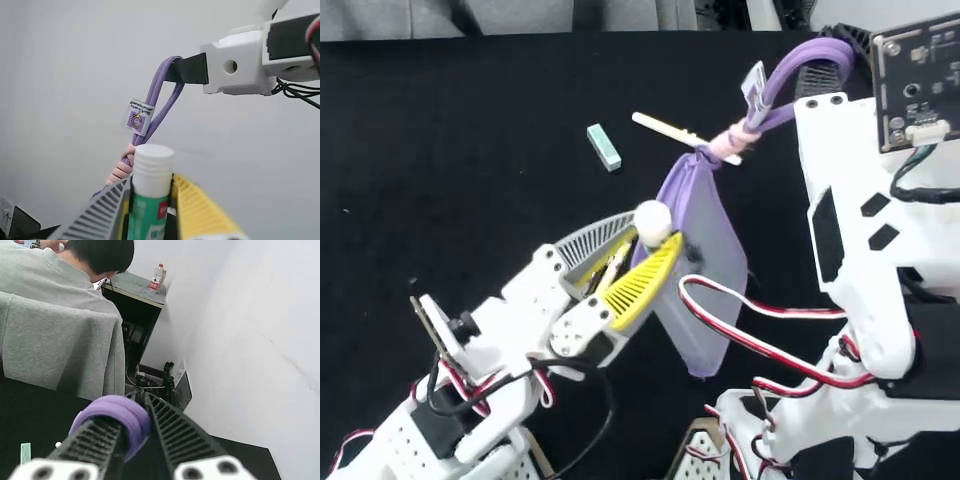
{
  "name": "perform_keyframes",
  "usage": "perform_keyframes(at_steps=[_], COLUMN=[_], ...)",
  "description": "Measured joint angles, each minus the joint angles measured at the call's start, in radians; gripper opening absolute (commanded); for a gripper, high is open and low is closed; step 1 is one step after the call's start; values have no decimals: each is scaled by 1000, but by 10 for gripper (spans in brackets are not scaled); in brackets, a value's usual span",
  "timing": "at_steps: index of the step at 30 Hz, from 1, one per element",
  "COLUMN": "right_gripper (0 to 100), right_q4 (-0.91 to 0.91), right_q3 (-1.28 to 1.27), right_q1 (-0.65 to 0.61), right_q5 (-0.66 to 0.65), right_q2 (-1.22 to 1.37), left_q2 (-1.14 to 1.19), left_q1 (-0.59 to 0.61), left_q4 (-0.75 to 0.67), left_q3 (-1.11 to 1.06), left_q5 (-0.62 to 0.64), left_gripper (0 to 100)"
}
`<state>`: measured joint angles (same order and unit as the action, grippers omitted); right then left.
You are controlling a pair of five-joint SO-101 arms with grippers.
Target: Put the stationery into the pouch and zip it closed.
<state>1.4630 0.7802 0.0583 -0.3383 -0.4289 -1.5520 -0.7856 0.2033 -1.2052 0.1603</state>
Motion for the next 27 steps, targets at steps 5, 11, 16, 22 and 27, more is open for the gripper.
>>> perform_keyframes(at_steps=[5, 11, 16, 22, 27], right_gripper=[11, 11, 11, 11, 11], right_q4=[0, 18, 20, 34, 34], right_q3=[0, 0, 0, 0, 0], right_q1=[0, 0, 0, 0, 0], right_q5=[0, -35, -41, -41, -46], right_q2=[0, 0, -5, -63, -92], left_q2=[-2, -2, -2, -34, -58], left_q1=[17, 52, 69, 95, 95], left_q4=[-11, -91, -94, -92, -92], left_q3=[-29, -63, -71, -66, -81], left_q5=[-2, 14, 77, 89, 89], left_gripper=[29, 29, 29, 29, 29])
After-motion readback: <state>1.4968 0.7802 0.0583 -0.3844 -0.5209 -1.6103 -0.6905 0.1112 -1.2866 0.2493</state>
